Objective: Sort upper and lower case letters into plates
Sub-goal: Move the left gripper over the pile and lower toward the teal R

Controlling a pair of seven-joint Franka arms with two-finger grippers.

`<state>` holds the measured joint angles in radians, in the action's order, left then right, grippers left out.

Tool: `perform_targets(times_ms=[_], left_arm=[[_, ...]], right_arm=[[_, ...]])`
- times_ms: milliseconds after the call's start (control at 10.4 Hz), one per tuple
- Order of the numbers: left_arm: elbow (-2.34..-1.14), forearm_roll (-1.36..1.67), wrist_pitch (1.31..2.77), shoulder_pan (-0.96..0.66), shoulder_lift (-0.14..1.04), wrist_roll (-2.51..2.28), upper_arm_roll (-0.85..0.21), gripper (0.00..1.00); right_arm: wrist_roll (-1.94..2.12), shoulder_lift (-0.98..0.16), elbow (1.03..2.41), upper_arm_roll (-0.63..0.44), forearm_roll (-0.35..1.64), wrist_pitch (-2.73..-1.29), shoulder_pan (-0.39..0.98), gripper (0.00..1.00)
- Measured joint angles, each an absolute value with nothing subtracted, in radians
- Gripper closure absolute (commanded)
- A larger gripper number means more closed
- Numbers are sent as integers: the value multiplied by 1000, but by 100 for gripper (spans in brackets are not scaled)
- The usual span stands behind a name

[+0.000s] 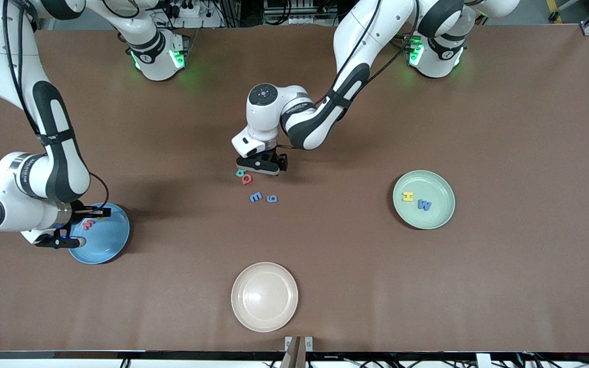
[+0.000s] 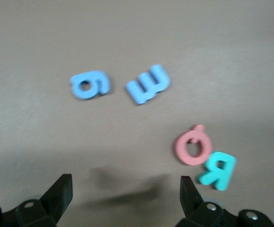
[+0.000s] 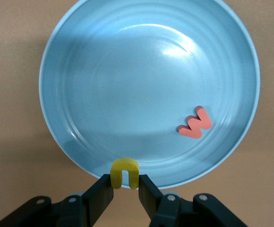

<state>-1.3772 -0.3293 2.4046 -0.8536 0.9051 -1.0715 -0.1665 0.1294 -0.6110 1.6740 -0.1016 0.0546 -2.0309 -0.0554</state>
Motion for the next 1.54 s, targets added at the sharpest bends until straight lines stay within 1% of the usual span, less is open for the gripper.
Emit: perform_targets(times_ms=[192, 289, 577, 770, 866, 962, 1059, 1347, 1540], left_arm=[[-1342, -327, 2322, -853, 904, -1146, -166, 0], [-1328, -327, 2304, -853, 902, -1153, -165, 0], [-1308, -328, 2305, -875, 899, -1074, -164, 0], [-1290, -331, 2364, -914, 899, -905, -157, 0], [-1290, -334, 2411, -931, 900, -805, -146, 0], [-1290, -336, 2448, -940, 903, -701, -139, 0], [-1290, -338, 2470, -941, 906, -580, -136, 0], [-1290, -339, 2507, -928, 919, -247, -126, 0], [-1290, -339, 2593, -917, 950, -87, -125, 0]], right_arm=[[129, -611, 1674, -102, 54, -2031, -55, 100], [129, -611, 1674, -102, 54, -2031, -56, 100], [129, -611, 1675, -102, 54, -2031, -57, 100], [130, -612, 1675, -102, 54, -2031, -58, 96], [130, -612, 1675, -102, 54, -2031, -58, 87], [130, -612, 1675, -102, 54, -2031, -59, 49], [130, -612, 1675, -102, 54, -2031, -60, 0], [130, -622, 1675, -103, 38, -2039, -87, 0], [132, -629, 1675, -103, -17, -2053, -121, 0]])
